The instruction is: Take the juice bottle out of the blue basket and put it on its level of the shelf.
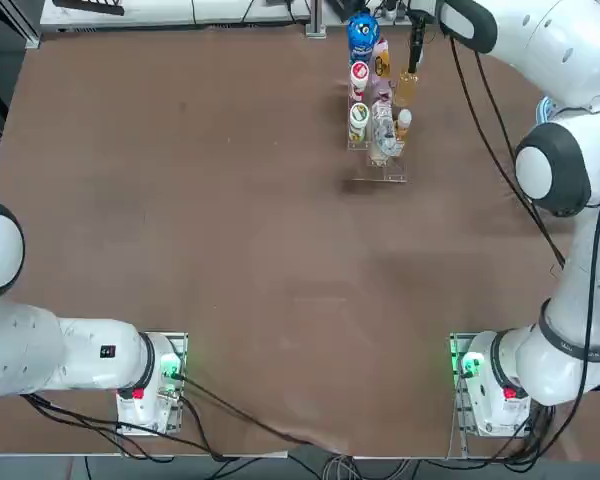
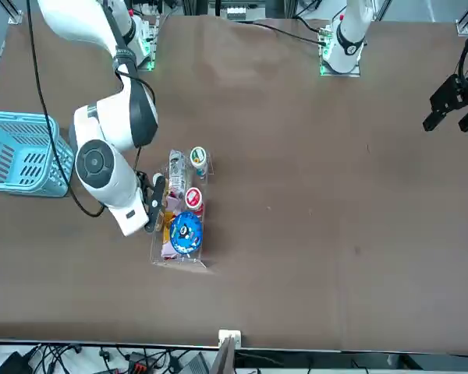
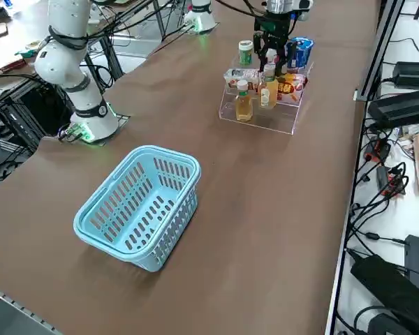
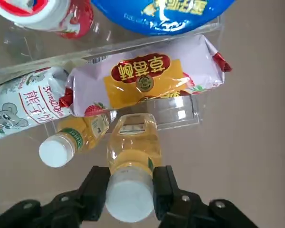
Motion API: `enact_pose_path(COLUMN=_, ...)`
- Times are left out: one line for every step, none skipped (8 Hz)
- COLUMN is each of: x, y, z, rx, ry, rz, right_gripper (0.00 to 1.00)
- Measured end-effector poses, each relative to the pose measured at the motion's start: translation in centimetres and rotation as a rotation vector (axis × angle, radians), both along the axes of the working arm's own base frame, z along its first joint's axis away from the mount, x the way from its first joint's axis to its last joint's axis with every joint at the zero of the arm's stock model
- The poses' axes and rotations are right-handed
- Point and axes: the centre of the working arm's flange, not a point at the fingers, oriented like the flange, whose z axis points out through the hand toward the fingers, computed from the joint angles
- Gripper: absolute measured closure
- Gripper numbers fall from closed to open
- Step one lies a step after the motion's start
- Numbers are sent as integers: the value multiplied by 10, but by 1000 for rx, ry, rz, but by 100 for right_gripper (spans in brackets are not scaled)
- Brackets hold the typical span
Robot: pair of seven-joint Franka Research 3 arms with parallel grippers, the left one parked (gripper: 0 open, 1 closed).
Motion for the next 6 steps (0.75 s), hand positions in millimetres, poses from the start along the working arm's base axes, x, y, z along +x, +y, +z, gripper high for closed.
enact_pose_path(x=-1, y=2, z=-1, rx=-1, ry=0, rz=-10, right_gripper=47)
enact_pose_path(x=-1, y=4, z=-3, rx=-2, ry=2, rz=-13, right_gripper=47)
enact_pose_path(x=-1, y=4, z=-7, rx=-4, ry=7, rz=-14, right_gripper=47)
enact_pose_path(x=-1, y=4, z=-12, rx=-7, ry=14, rz=-15, right_gripper=47)
enact_pose_path(x=-1, y=4, z=-20, rx=-10, ry=21, rz=-20, right_gripper=47)
enact_pose_path(x=0, y=4, z=-28, rx=-12, ry=25, rz=-28, right_gripper=47)
